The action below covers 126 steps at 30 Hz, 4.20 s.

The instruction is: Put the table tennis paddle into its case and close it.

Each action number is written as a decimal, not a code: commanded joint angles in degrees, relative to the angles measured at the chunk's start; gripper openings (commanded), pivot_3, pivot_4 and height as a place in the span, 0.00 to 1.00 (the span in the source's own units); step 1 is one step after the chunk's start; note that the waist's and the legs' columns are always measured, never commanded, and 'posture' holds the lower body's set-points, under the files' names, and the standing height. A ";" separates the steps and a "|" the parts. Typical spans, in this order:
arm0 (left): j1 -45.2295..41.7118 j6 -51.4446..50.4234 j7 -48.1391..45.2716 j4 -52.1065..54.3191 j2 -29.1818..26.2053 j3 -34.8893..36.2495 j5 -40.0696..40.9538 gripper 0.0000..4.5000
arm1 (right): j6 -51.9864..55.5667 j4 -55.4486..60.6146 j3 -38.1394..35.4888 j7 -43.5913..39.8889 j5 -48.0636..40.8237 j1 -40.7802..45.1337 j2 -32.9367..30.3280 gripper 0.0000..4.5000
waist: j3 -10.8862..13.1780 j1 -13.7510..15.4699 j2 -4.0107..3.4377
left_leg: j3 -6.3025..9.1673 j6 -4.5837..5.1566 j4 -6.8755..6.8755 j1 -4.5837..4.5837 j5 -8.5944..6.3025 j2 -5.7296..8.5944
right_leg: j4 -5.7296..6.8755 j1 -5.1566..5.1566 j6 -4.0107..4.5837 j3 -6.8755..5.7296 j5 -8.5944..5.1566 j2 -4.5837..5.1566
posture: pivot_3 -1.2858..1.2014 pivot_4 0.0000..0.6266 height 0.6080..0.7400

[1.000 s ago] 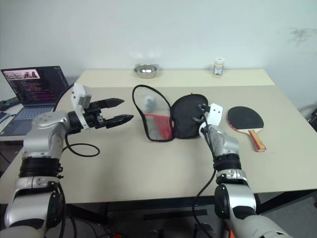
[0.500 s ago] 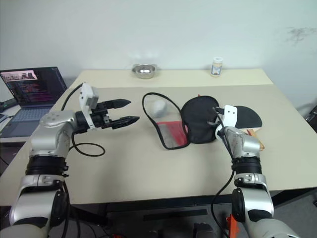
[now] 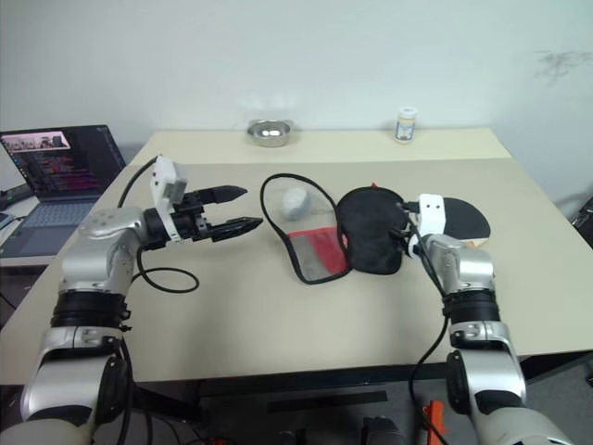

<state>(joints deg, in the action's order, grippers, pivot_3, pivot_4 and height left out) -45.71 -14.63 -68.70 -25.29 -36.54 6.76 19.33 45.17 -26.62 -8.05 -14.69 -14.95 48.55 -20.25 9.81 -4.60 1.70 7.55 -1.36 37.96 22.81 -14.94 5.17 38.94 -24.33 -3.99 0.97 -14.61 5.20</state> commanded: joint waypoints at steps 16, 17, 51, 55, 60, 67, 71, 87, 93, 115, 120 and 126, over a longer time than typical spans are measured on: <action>0.83 -8.09 1.07 17.50 4.85 -5.34 5.80 1.00 | 2.09 7.59 0.25 -13.74 2.23 -8.30 -22.57 0.99 | 0.03 1.59 -0.02 | -0.05 0.06 0.03 -0.02 -0.03 0.01 | -0.09 0.16 -0.02 -0.02 -0.01 0.01 | 0.52 0.24 1.00; 0.76 -7.45 0.26 17.33 4.98 -6.26 5.32 1.00 | 1.41 6.11 0.54 -13.80 2.67 -8.25 -22.70 0.99 | 0.03 1.58 -0.02 | -0.05 0.06 0.02 -0.03 -0.03 0.00 | -0.08 0.16 -0.02 -0.02 -0.01 0.01 | 0.52 0.24 1.00; 0.24 -3.26 -2.20 10.34 0.43 -4.51 4.74 1.00 | -12.73 -25.80 -2.83 -7.61 6.16 4.87 -16.99 0.36 | 0.03 1.25 -0.04 | -0.15 0.02 0.03 -0.19 0.01 -0.02 | -0.04 0.27 -0.02 0.06 0.00 -0.01 | 0.52 0.24 1.00; 0.33 -6.37 -2.54 13.47 -0.52 -3.73 6.60 1.00 | -10.15 -18.35 -2.37 -8.10 5.71 4.27 -16.04 0.24 | 0.06 1.39 -0.08 | -0.12 0.02 0.03 -0.14 0.01 -0.01 | -0.07 0.25 -0.02 0.04 0.00 0.00 | 0.52 0.24 1.00; 0.93 -6.93 -0.98 15.01 -1.43 -2.25 6.89 1.00 | 1.73 6.53 -4.43 -4.64 1.19 1.26 -10.34 0.24 | 0.13 1.07 -0.20 | -0.13 -0.11 -0.02 -0.04 0.08 -0.07 | -0.06 0.07 -0.02 0.06 -0.01 -0.02 | 0.52 0.24 1.00; 0.86 -5.91 0.60 13.71 -2.80 -1.72 5.56 1.00 | 13.05 25.51 -7.17 6.57 -2.77 -1.45 4.45 0.24 | 0.12 1.48 -0.22 | -0.09 -0.12 0.00 0.01 0.08 -0.11 | -0.05 0.01 0.00 0.03 0.00 -0.04 | 0.52 0.24 1.00; 0.72 -4.58 0.71 12.18 -3.92 -1.89 4.70 1.00 | 11.88 26.83 -4.87 11.81 -1.94 -4.77 13.25 0.24 | 0.12 2.16 -0.22 | -0.01 -0.13 -0.01 0.03 0.08 -0.03 | -0.05 0.00 0.00 0.01 0.00 -0.01 | 0.52 0.24 1.00; 1.98 2.34 -1.10 6.27 -4.07 -2.00 2.85 1.00 | -0.33 12.55 -2.98 16.52 2.05 -5.04 17.07 0.24 | 0.13 1.16 -0.25 | -0.04 -0.13 -0.04 0.01 0.08 -0.02 | -0.02 -0.04 0.00 0.03 0.00 -0.02 | 0.52 0.24 1.00; 1.70 4.36 -1.52 4.21 -3.65 -2.24 2.51 1.00 | -2.40 8.73 -4.63 18.63 1.84 -4.06 18.45 0.24 | 0.13 1.16 -0.24 | -0.04 -0.12 -0.03 0.00 0.08 -0.02 | -0.01 -0.03 0.00 0.04 0.00 -0.02 | 0.52 0.24 1.00; 2.24 6.55 2.48 -4.28 -3.02 -4.06 -3.55 1.00 | 13.94 48.85 8.03 -8.51 -9.05 -12.89 -4.59 0.99 | 0.16 1.63 -0.28 | 0.01 0.06 -0.03 0.04 -0.02 0.02 | -0.08 -0.01 -0.02 -0.03 -0.01 -0.01 | 0.52 0.24 1.00; -0.26 11.80 2.53 -13.19 -1.39 -6.13 -7.81 1.00 | 12.36 54.73 4.14 -20.82 -14.89 -17.68 -19.04 0.99 | 0.16 1.89 -0.17 | 0.12 0.11 0.00 -0.03 -0.05 -0.04 | -0.27 0.28 -0.06 -0.26 -0.04 -0.04 | 0.52 0.24 1.00; -7.77 20.01 7.55 -28.65 4.46 -9.36 -14.28 0.71 | 13.02 57.92 -1.88 -29.22 -22.09 -20.29 -27.46 1.00 | 0.18 2.58 -0.12 | 0.07 0.12 0.05 -0.02 -0.04 0.00 | -0.16 0.27 -0.06 -0.24 -0.03 0.02 | 0.52 0.24 1.00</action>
<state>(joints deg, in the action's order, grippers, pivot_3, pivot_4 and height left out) -51.14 2.95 -62.34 -52.15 -32.87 -2.28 6.04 58.34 29.01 -8.11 -42.45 -34.89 27.95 -47.11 9.99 -2.02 1.58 7.62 -1.24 38.01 22.80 -14.98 5.16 38.78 -24.06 -4.05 0.72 -14.64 5.22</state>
